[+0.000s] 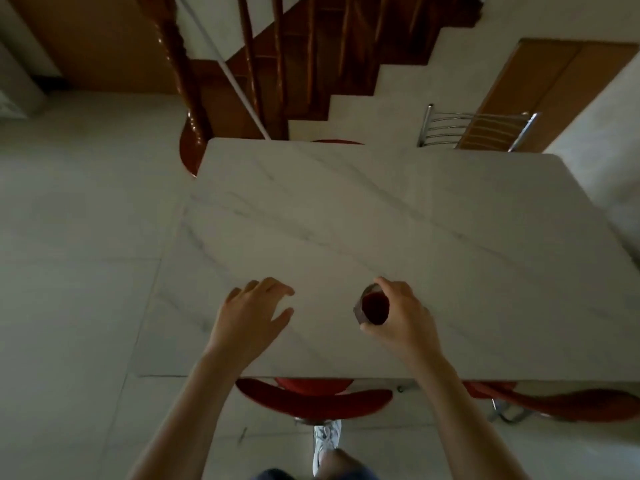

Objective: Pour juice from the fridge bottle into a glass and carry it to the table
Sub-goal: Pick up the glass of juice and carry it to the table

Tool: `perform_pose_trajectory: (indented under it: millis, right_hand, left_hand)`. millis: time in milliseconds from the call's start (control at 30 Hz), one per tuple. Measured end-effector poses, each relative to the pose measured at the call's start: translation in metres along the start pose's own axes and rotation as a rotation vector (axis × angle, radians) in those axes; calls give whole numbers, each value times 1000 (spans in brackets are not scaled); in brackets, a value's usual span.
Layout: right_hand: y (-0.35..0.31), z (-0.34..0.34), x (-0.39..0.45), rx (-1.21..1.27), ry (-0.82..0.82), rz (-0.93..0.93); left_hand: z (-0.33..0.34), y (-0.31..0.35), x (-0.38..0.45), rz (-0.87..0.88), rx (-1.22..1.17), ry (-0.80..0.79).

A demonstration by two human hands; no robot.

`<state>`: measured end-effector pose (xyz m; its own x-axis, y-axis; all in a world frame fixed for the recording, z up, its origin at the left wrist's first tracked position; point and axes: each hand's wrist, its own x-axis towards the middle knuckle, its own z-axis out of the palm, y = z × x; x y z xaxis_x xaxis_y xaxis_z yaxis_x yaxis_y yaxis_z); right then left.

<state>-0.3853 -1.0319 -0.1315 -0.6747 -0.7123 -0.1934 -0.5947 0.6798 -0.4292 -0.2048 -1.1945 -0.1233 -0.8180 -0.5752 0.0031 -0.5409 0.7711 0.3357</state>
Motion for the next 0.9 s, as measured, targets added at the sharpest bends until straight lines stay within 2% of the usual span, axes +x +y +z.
perform_pose_trajectory:
  millis: [333,900]
  right_hand:
    - [30,35,87,33,-130,-9]
    - [27,66,122,43,-203,72]
  left_hand:
    - [30,-9,46,-138,10,-74]
    - [44,-37,76,-154,16,-128]
